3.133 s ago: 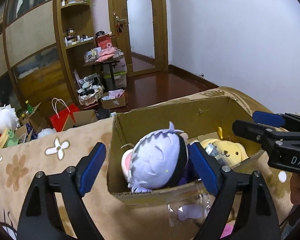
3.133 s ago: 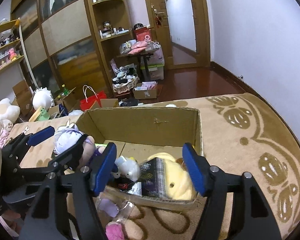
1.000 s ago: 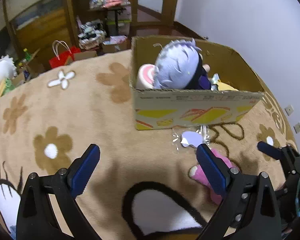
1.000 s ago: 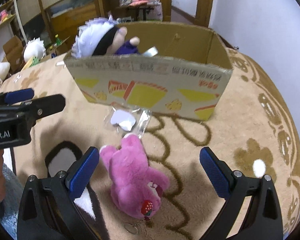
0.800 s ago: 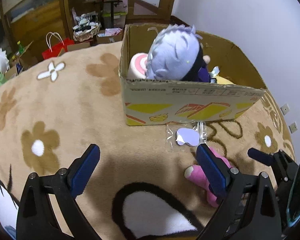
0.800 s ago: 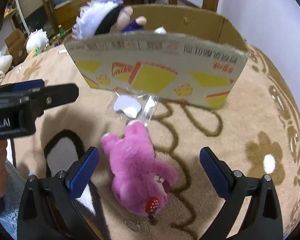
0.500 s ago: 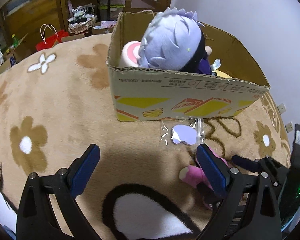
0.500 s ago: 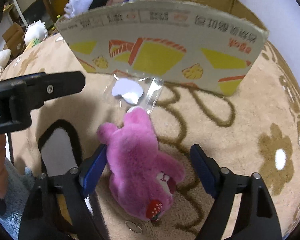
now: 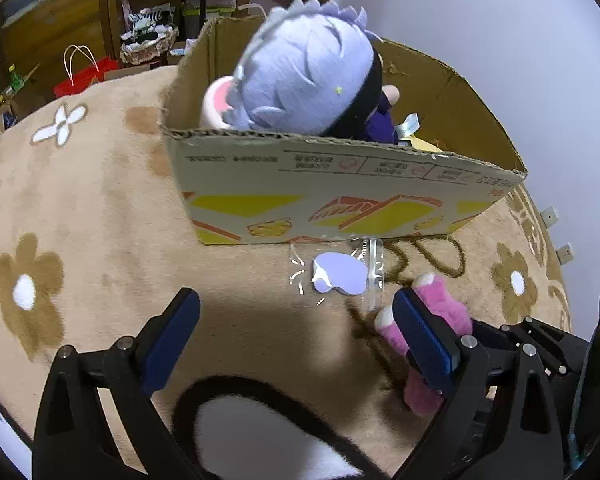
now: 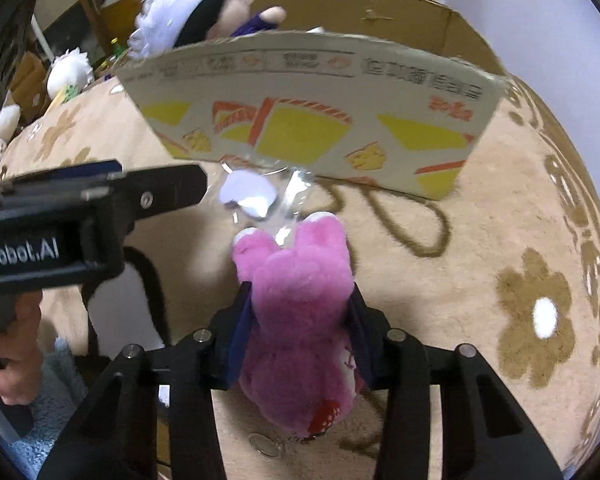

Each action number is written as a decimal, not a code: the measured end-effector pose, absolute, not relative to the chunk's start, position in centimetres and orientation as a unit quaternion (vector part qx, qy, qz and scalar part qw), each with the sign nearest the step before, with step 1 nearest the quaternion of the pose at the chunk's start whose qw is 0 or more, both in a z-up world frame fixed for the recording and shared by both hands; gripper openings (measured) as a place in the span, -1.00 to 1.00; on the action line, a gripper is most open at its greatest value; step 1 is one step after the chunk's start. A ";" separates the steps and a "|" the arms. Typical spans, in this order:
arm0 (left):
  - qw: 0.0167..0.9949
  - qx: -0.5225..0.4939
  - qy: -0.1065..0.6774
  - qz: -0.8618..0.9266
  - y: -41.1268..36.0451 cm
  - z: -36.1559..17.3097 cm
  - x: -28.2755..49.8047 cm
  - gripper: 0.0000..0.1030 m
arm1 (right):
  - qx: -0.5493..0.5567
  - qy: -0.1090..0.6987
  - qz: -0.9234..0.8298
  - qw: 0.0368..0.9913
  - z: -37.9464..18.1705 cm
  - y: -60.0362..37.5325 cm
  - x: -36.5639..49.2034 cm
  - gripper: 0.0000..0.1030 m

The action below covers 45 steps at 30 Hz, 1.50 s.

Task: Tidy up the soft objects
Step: 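Grasp the pink plush bear with the right gripper while the left gripper grasps the bagged eye mask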

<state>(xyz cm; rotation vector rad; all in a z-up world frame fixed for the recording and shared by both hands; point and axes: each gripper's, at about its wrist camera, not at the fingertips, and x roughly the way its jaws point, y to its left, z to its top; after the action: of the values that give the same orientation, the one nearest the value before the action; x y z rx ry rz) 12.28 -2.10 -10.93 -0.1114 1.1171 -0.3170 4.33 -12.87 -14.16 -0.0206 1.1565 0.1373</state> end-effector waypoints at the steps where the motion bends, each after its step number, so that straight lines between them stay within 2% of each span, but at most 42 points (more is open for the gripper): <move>1: 0.833 -0.056 0.529 -0.150 -2.2 -11.1 12.4 0.87 | -0.007 0.546 0.062 0.836 -14.1 -13.0 4.3 -0.11; 12: 0.822 -0.048 0.543 -0.164 -4.4 -13.3 13.9 0.87 | -0.024 0.530 0.004 0.848 -12.8 -15.8 5.3 -0.11; 24: 0.810 -0.037 0.556 -0.182 -6.4 -15.5 15.1 0.87 | -0.026 0.550 -0.022 0.835 -13.6 -17.6 6.1 -0.11; 37: 0.823 0.055 0.542 -0.159 -10.0 -16.6 14.7 0.86 | -0.012 0.561 -0.035 0.827 -13.8 -18.5 6.5 -0.11; 41: 0.824 0.060 0.543 -0.149 -9.5 -16.6 14.1 0.65 | -0.015 0.555 -0.031 0.831 -13.4 -18.3 6.4 -0.11; 43: 0.825 0.057 0.543 -0.146 -9.1 -16.4 13.6 0.47 | -0.015 0.551 -0.029 0.834 -13.2 -18.4 6.4 -0.11; 45: 0.824 0.054 0.544 -0.146 -9.0 -16.2 13.4 0.42 | -0.014 0.546 -0.027 0.837 -12.9 -18.3 6.3 -0.11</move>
<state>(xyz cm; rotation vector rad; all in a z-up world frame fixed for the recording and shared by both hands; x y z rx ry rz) 13.37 -8.96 -16.21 0.1156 1.1571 -0.3095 6.27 -18.26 -12.87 -0.0289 1.1560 -0.0564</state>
